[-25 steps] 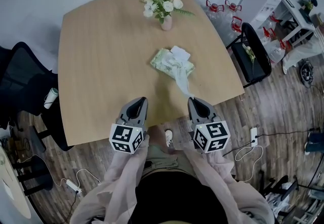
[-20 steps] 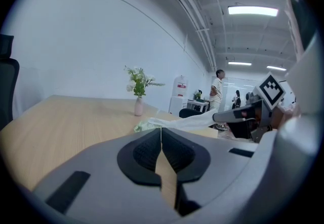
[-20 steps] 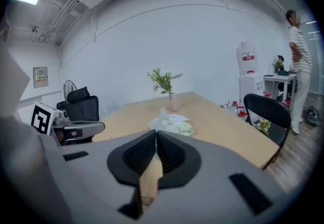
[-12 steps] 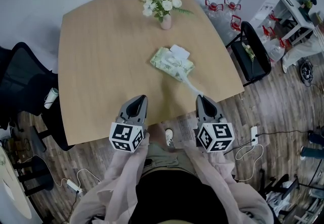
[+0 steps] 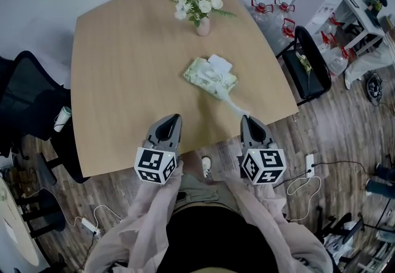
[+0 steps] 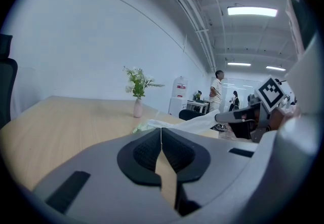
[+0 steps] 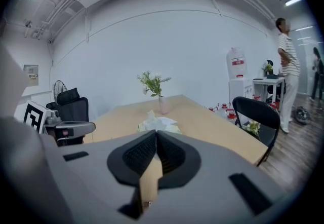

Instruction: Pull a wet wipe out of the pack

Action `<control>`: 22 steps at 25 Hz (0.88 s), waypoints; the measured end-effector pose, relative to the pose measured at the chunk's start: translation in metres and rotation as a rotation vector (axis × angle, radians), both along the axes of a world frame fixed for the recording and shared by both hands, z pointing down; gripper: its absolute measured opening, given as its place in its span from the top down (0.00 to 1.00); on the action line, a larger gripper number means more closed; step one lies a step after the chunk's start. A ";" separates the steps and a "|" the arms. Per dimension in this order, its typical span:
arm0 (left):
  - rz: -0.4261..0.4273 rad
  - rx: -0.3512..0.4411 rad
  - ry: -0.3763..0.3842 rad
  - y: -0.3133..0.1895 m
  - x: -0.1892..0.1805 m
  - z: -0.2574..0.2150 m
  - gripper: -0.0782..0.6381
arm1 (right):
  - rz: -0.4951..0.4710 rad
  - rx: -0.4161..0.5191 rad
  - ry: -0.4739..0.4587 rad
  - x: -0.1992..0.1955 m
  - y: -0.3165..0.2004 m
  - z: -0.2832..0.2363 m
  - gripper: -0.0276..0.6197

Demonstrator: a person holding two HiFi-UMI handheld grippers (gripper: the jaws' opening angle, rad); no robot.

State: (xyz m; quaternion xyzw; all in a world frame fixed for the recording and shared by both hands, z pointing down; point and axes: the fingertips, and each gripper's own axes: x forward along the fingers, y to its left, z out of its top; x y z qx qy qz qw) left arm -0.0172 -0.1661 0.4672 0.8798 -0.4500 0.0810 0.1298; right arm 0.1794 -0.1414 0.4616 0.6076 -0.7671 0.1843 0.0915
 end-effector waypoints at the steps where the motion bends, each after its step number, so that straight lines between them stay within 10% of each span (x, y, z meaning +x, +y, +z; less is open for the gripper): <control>1: 0.000 -0.002 -0.001 0.000 0.000 0.000 0.87 | 0.000 -0.002 0.002 0.000 0.000 0.001 0.94; 22: 0.018 -0.018 -0.004 -0.010 0.006 0.006 0.87 | -0.008 -0.027 0.015 0.001 -0.010 0.008 0.94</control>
